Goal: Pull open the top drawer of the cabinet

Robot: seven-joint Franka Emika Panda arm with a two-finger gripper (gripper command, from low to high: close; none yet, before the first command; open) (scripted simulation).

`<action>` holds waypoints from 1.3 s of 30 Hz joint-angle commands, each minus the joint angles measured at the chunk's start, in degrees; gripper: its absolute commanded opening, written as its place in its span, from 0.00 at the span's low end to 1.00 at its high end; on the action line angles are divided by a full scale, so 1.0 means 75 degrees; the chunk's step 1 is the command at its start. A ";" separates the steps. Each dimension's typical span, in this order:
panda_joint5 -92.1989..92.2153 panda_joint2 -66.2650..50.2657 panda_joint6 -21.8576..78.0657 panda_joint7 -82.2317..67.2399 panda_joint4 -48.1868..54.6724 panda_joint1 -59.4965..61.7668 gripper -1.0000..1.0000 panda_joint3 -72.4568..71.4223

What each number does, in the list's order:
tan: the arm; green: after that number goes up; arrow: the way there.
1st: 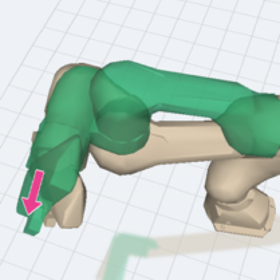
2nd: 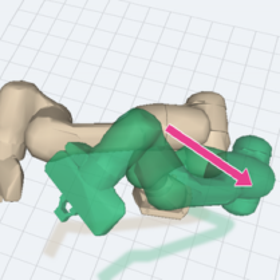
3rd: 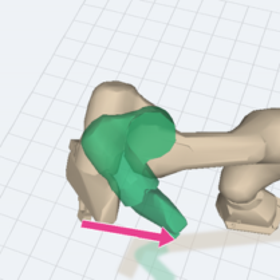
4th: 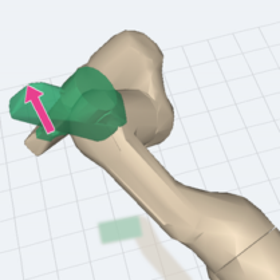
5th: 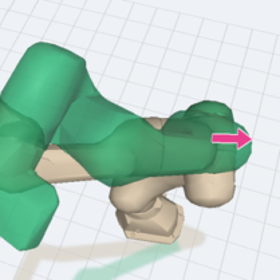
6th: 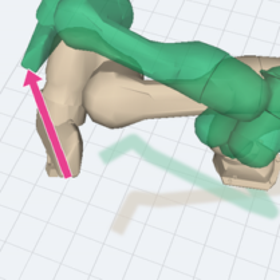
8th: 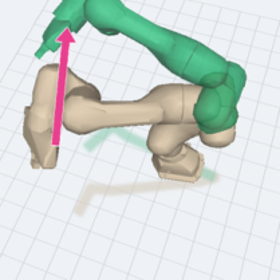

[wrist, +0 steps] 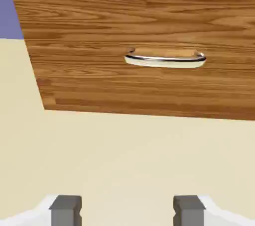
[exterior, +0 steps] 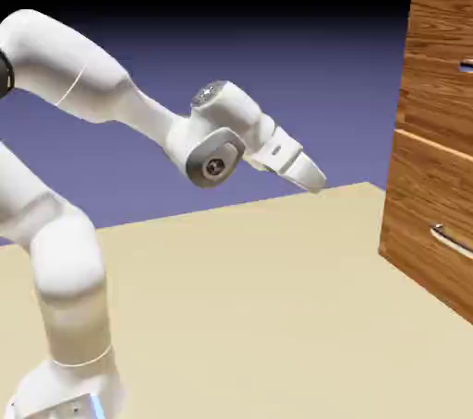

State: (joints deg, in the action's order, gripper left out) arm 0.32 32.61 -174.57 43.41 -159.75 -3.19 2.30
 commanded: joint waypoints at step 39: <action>0.1384 -0.0227 -0.2412 0.4113 0.5391 -1.0798 0.50 0.9910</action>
State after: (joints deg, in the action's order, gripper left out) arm 10.70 30.90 -192.66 74.26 -119.32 -84.17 76.62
